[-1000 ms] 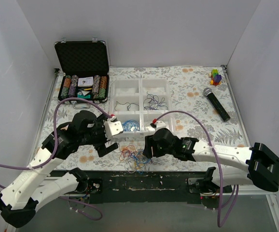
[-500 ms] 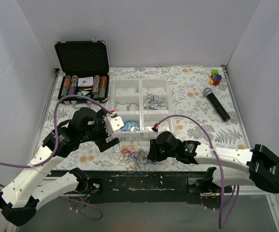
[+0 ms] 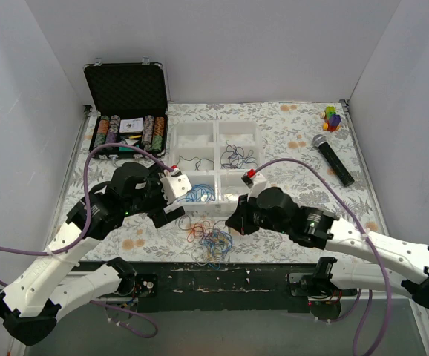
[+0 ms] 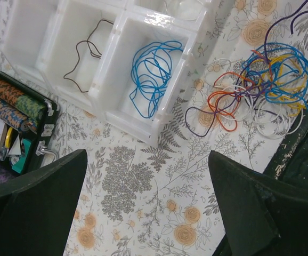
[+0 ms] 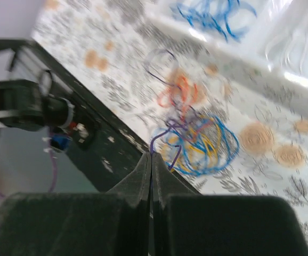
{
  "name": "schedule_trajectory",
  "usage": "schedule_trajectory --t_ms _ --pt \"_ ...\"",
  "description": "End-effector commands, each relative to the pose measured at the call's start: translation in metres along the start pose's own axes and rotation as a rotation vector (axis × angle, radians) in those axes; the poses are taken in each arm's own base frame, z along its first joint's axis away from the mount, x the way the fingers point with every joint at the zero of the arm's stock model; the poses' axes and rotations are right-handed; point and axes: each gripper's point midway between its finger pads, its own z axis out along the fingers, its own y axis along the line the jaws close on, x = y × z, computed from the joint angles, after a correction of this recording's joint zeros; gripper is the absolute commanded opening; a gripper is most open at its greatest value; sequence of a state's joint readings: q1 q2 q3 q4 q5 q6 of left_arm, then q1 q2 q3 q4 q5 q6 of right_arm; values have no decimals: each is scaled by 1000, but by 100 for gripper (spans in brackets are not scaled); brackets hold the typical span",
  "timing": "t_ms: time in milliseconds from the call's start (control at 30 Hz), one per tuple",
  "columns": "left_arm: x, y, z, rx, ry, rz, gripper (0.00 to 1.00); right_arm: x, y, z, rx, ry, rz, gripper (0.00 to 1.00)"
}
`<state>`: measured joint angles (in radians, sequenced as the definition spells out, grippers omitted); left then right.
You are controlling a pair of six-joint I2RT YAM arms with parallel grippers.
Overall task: Untangle the cables
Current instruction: Untie the cable.
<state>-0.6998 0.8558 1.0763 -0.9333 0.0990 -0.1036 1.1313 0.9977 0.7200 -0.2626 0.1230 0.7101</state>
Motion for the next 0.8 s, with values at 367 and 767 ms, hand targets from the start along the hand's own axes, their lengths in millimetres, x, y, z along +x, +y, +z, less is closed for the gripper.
schedule_trajectory --t_ms 367,767 --pt "-75 -22 -46 120 -382 79 98 -101 98 -90 -296 -221 -149 1" --pt "-97 -43 -25 267 -504 86 98 -146 153 -110 -443 -296 -255 1"
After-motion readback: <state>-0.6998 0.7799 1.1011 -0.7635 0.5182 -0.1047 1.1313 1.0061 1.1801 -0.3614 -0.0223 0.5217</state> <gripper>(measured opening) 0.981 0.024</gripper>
